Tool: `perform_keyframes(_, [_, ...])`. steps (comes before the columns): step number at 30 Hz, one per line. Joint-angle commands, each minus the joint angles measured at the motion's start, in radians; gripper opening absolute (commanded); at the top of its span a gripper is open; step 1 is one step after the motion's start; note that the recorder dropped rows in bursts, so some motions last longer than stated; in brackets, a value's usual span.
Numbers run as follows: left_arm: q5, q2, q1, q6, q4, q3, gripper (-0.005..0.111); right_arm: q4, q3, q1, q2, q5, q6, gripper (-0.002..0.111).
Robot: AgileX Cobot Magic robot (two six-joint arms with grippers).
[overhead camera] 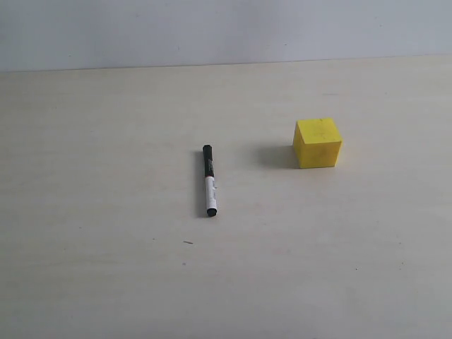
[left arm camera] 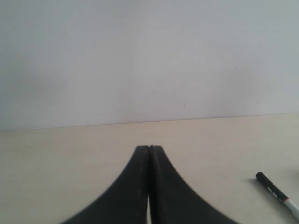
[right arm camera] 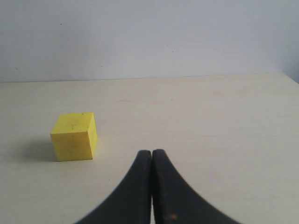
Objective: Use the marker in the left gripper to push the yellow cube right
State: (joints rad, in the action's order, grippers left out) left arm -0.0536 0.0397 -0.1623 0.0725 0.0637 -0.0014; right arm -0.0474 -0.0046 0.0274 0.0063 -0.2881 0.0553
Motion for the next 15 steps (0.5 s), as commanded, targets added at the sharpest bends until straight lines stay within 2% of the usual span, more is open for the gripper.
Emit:
perform_keyframes(1, [-0.094, -0.040, 0.005, 0.002, -0.003, 0.001, 0.000, -0.004, 0.005, -0.004, -0.006, 0.006, -0.002, 0.000])
perform_keyframes(6, [-0.154, -0.040, 0.005, 0.032, -0.009, 0.001, 0.000, -0.004, 0.005, -0.004, -0.006, 0.006, -0.002, 0.000])
perform_keyframes(12, [-0.162, -0.040, 0.005, 0.028, -0.009, 0.001, 0.000, -0.004, 0.005, -0.004, -0.006, 0.006, -0.002, 0.000])
perform_keyframes(15, [-0.229, -0.040, 0.005, 0.023, -0.007, 0.001, 0.000, -0.004, 0.005, -0.004, -0.006, 0.006, -0.002, 0.000])
